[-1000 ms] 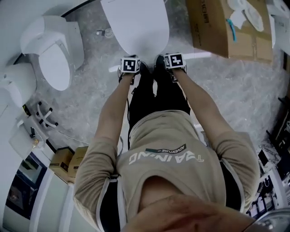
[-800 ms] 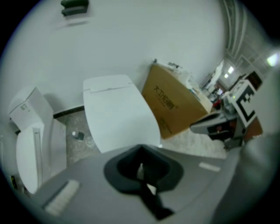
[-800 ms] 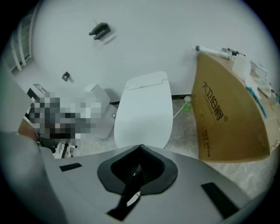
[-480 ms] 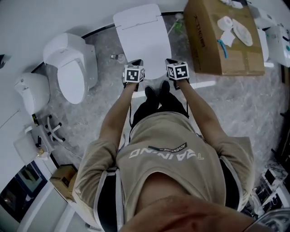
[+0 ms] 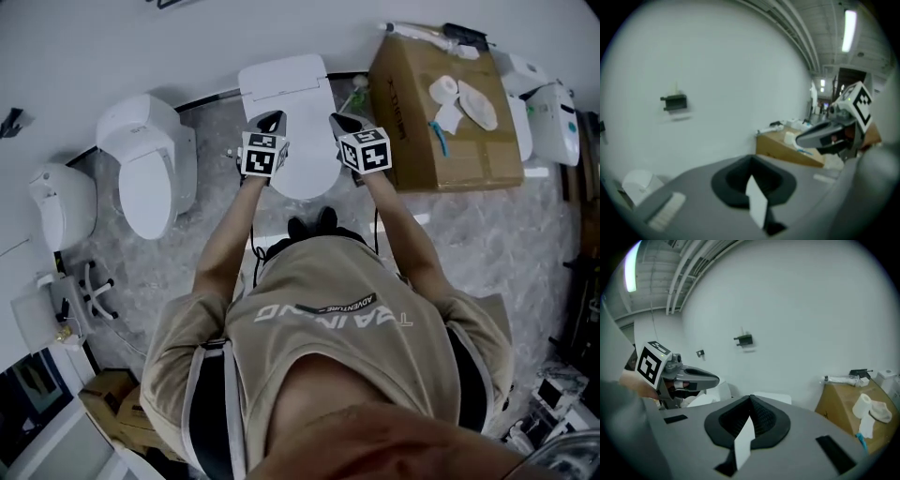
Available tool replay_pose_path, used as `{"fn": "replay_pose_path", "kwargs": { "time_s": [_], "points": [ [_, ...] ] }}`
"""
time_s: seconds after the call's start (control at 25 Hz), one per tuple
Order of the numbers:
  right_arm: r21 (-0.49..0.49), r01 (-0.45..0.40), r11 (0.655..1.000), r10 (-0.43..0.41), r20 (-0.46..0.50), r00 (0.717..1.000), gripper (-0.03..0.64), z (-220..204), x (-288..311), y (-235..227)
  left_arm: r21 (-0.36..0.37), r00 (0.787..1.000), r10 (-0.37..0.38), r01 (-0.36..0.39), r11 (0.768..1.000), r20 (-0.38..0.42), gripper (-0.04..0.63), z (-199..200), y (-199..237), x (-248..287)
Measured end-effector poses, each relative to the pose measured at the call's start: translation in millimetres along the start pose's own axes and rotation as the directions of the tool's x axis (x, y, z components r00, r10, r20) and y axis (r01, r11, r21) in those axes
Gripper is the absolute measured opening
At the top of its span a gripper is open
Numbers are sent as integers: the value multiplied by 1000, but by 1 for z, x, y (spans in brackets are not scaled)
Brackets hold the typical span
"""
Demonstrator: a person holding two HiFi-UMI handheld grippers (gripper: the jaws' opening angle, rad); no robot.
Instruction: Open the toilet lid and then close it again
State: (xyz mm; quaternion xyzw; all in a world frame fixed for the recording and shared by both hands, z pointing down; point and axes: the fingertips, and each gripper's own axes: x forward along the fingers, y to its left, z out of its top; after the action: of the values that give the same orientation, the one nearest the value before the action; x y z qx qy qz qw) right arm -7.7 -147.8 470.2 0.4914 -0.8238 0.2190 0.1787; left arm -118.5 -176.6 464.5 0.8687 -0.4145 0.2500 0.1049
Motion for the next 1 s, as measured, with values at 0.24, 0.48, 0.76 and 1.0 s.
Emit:
{"fn": "replay_pose_path", "kwargs": {
  "time_s": [0.24,0.48,0.76,1.0],
  "points": [
    [-80,-31,996,42,152,987,11,82,-25,14,15,973,10,-14,1000,232,2,112,5,-36],
    [-164,5,986,46,300,953,11,157,-54,22,37,919,57,-77,996,391,2,188,20,-69],
    [-226,66,972,50,474,879,11,232,-76,24,21,849,155,-192,981,505,2,223,50,-102],
    [-237,78,968,65,540,839,11,254,-76,22,-3,831,205,-238,971,517,2,232,80,-104]
  ]
}}
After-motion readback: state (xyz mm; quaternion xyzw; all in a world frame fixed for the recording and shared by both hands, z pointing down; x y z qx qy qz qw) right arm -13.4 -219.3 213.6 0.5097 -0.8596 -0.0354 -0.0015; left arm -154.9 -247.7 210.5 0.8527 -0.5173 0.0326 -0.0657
